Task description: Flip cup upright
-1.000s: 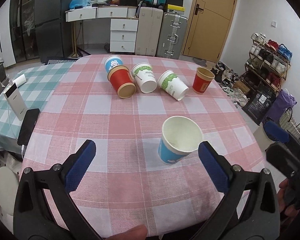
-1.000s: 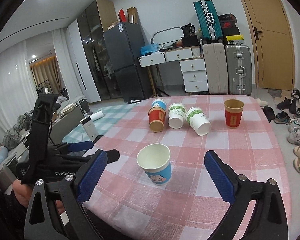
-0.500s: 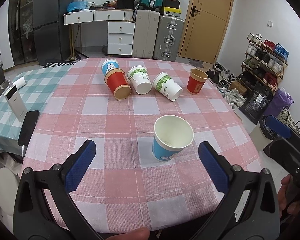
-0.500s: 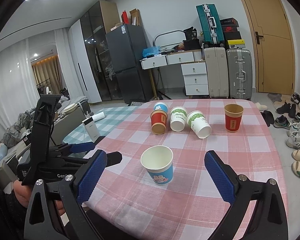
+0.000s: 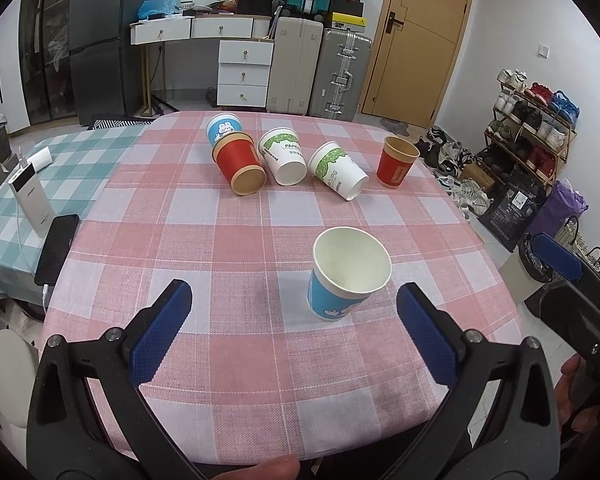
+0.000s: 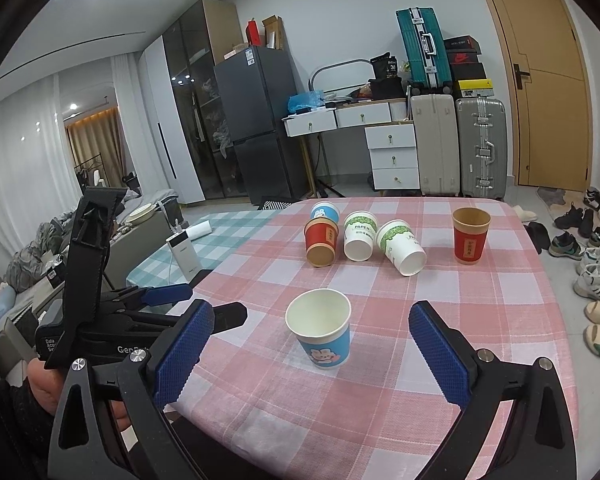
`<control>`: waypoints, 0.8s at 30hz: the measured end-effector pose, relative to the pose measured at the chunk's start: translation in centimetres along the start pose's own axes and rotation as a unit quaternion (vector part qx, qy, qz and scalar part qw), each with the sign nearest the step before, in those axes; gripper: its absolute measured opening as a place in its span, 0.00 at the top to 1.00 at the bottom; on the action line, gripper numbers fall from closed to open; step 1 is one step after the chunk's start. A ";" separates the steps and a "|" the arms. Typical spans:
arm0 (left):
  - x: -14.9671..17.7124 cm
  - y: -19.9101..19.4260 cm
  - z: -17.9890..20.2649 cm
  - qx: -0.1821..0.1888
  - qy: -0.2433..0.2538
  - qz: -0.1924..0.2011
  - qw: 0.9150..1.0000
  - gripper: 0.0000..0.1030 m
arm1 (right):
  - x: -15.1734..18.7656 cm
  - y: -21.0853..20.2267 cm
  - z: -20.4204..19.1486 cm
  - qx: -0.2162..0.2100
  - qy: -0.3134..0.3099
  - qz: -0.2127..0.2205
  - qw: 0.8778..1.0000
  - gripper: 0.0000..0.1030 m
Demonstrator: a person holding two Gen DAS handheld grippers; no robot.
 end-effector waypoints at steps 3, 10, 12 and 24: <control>0.0 0.0 0.0 0.001 0.000 0.000 1.000 0.01 | 0.0 0.1 -0.1 0.001 0.000 -0.001 1.000 0.03; 0.1 -0.1 -0.2 0.001 -0.001 -0.001 1.000 0.01 | 0.1 0.0 -0.2 0.001 -0.001 -0.002 1.000 0.03; 0.0 0.0 -0.1 0.000 -0.001 -0.001 1.000 0.01 | 0.1 0.0 -0.2 0.001 0.000 -0.002 1.000 0.03; 0.0 0.0 -0.2 0.000 -0.001 -0.001 1.000 0.01 | 0.2 0.0 -0.1 0.002 0.000 -0.003 1.000 0.03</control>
Point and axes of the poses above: each gripper's, at about its wrist camera, not at the fingertips, and y roughly the way its jaws point, z to its right, x to its underside, the point moved 7 cm from there along y, roughly the way its jaws point, and after that the axes turned 1 degree about x, right-handed, at the moved point
